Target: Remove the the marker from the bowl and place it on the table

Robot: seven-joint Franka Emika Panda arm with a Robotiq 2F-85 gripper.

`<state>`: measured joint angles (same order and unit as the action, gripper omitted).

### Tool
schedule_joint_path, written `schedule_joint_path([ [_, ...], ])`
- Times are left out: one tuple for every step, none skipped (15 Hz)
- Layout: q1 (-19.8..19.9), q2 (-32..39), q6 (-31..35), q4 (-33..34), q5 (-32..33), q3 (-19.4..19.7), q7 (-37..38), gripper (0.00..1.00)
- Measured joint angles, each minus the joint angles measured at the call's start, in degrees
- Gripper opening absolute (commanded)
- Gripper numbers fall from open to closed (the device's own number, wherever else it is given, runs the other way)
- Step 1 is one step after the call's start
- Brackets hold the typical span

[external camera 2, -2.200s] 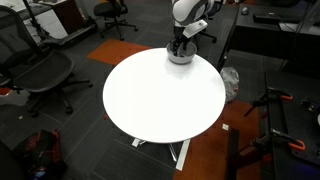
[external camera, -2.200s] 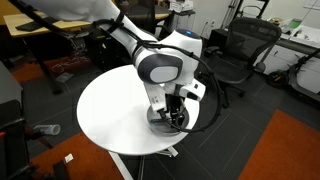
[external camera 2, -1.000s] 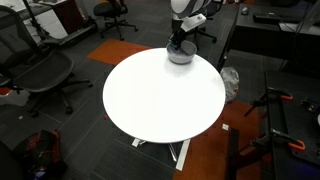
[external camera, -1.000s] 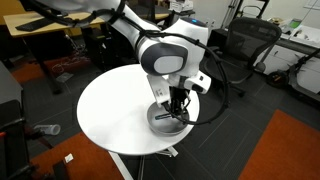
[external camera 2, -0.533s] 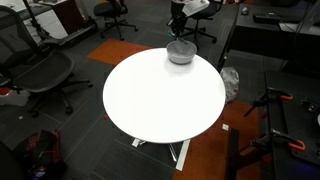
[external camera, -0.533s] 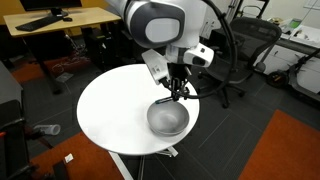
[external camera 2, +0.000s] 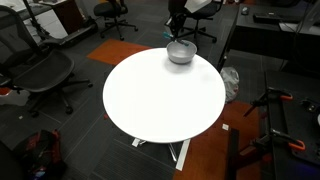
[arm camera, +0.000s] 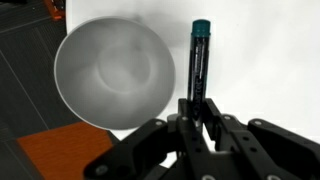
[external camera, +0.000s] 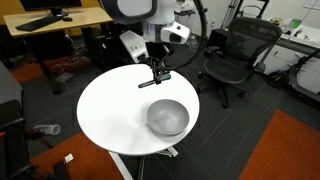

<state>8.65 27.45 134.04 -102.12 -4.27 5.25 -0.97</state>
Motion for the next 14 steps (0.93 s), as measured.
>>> schedule_joint_path([
  [-0.60, -0.74, 0.08, -1.15, 0.36, -0.32, 0.00, 0.05],
  [-1.21, -1.26, 0.22, -2.16, 0.79, -0.50, 0.00, 0.05],
  [-1.78, -1.61, 0.42, -3.06, 1.29, -0.59, 0.00, 0.05],
  [-2.22, -1.80, 0.63, -3.80, 1.80, -0.68, 0.00, 0.05],
  [-2.62, -1.84, 0.70, -4.45, 2.24, -0.73, 0.00, 0.05],
  [-2.86, -1.83, 0.73, -5.04, 2.62, -0.81, 0.00, 0.05],
  [-3.02, -1.81, 0.79, -5.72, 2.87, -0.94, -0.02, 0.05],
  [-3.11, -1.80, 0.93, -6.42, 2.98, -1.08, -0.08, 0.05],
  [-3.13, -1.77, 1.06, -7.16, 3.00, -1.27, -0.24, 0.05],
  [-3.14, -1.68, 1.32, -7.88, 3.01, -1.42, -0.58, 0.05],
  [-3.16, -1.54, 1.85, -8.66, 3.06, -1.51, -0.99, 0.05],
  [-3.18, -1.28, 2.60, -9.40, 3.15, -1.59, -1.10, 0.05],
  [-3.20, -0.98, 3.49, -10.13, 3.24, -1.64, -1.12, 0.05],
  [-3.20, -0.60, 4.49, -10.75, 3.31, -1.66, -1.13, 0.05],
])
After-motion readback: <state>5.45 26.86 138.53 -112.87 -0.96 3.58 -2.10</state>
